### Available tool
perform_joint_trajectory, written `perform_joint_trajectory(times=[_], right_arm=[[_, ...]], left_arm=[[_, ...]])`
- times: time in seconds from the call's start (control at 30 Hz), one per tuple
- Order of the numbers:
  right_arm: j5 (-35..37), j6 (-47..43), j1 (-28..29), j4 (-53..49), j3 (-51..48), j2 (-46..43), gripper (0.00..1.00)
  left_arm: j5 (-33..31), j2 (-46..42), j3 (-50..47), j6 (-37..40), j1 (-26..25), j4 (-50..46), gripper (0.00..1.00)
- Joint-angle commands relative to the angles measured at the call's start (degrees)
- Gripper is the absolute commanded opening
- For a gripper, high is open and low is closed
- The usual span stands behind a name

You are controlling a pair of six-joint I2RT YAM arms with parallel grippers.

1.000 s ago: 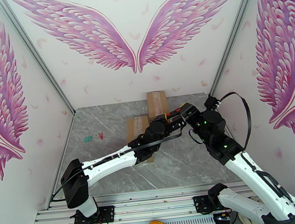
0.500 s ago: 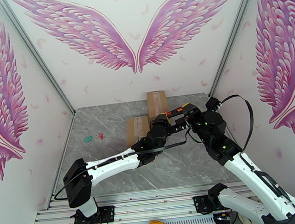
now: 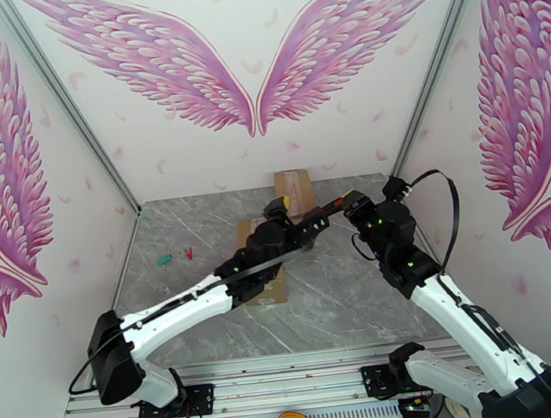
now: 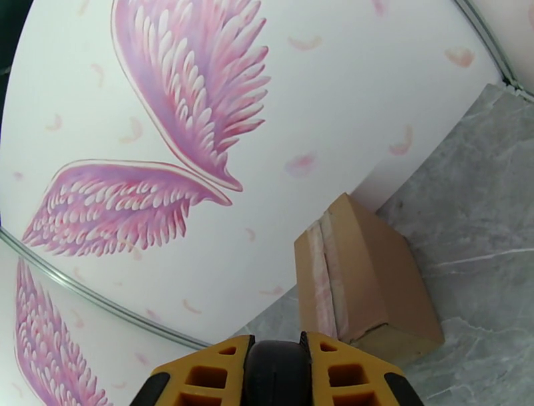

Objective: Unpack the express box

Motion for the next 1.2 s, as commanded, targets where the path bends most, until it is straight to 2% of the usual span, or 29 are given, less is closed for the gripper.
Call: perform_joint_trajectory(times=[0.0,0.2,0.3,0.4,0.53,0.8,1.03,1.17], right_arm=[[-7.17,-5.59,-2.34,7.91,0.37,1.61,0.0],[-19.25,-17.0,-3.6,13.67,2.49,4.11,0.0],[-24.29,-21.49,-3.73,15.73,2.86,3.91,0.0],[-29.56,-27.34,-3.69,15.76,3.47,3.36,0.0],[-35.54,-31.26,-3.82,16.66,3.21,2.91,0.0],[-45.34,-32.45,-3.95,22.68,2.99,4.97,0.0],[-52.76,-33.1,-4.55,22.88,5.99,7.56,0.0],[-55.7,-32.36,-4.8,24.48,6.68,8.61,0.0]], left_arm=[[19.44,-2.76,3.92,-14.99,6.21,-15.67,0.75],[45.93,1.07,10.13,-27.89,17.04,-20.95,0.73],[55.31,4.65,13.26,-31.93,19.35,-20.8,0.71],[61.6,7.89,16.64,-34.13,19.89,-22.01,0.69],[64.88,10.43,18.22,-33.25,19.6,-25.19,0.68],[72.92,14.05,20.16,-35.77,19.54,-25.17,0.67],[75.5,13.93,19.62,-34.72,19.54,-26.98,0.65],[75.31,14.0,19.26,-34.23,19.54,-26.94,0.6]])
